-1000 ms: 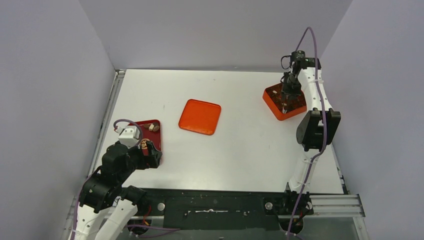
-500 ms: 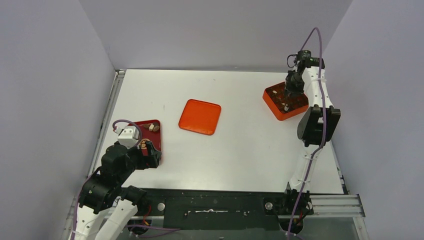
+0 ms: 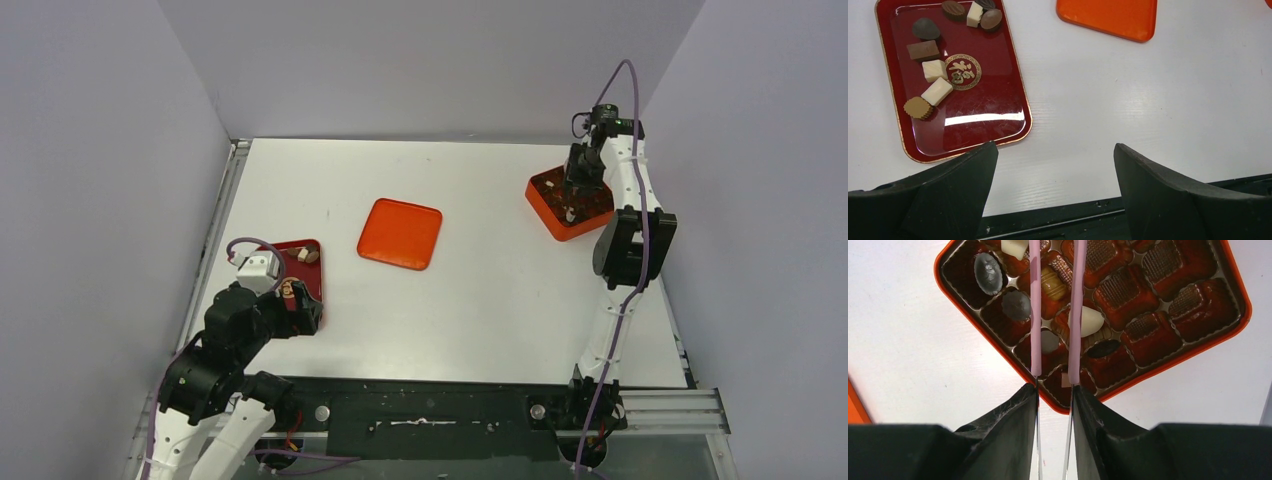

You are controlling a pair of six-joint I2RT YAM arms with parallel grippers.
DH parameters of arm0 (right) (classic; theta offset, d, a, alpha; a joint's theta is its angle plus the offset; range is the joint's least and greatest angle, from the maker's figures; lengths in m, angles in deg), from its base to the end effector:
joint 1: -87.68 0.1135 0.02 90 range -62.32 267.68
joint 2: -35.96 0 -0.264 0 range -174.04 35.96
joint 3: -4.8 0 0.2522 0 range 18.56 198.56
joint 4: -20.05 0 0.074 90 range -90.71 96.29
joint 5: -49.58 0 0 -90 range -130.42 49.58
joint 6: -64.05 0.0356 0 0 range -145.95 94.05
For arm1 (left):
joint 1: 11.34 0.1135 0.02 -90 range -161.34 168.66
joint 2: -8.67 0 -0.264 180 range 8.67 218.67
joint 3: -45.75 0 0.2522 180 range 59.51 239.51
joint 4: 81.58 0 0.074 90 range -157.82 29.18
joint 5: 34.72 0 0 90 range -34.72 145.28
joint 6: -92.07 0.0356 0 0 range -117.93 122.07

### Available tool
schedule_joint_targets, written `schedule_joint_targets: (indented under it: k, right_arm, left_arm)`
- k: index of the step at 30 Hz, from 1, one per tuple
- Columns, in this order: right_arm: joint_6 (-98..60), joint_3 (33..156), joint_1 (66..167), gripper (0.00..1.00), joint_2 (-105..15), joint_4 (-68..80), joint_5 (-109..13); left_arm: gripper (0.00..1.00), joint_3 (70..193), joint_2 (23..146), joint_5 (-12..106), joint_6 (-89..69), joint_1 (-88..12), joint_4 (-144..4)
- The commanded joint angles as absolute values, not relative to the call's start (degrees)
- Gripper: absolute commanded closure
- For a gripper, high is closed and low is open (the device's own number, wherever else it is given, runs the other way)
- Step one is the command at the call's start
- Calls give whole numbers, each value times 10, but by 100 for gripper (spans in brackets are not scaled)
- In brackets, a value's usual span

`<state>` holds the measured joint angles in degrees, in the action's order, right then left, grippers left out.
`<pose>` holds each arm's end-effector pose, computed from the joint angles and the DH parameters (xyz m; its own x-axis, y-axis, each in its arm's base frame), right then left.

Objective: Pack the chocolate
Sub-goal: Pick up the fake chocolate from the plate.

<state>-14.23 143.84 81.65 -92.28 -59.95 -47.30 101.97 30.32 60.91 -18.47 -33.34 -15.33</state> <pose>0.4678 -0.0451 0.2659 -0.8977 0.2976 -0.3250 0.2495 0.9512 0.1818 0.0712 -0.0250 0.2965 -0.5596 -0.1505 -0.8150 0.1058 0.9624 -0.2503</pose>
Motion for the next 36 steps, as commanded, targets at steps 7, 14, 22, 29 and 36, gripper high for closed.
schedule_joint_targets:
  k: [7,14,22,29,36]
  right_arm:
    - [-166,1489,812,64,-892,-606,-465]
    - [-172,1440,823,67,-826,-615,-474]
    - [-193,1319,857,67,-716,-597,-485]
    - [-228,1201,960,66,-620,-546,-514]
    - [-255,1090,1089,66,-530,-447,-519]
  left_arm:
    - [15,1025,305,612,-184,-336,-182]
    - [15,1033,308,602,-186,-336,-180]
    - [18,1062,342,585,-207,-335,-162]
    - [24,1116,417,561,-239,-335,-128]
    - [28,1174,470,553,-286,-334,-126]
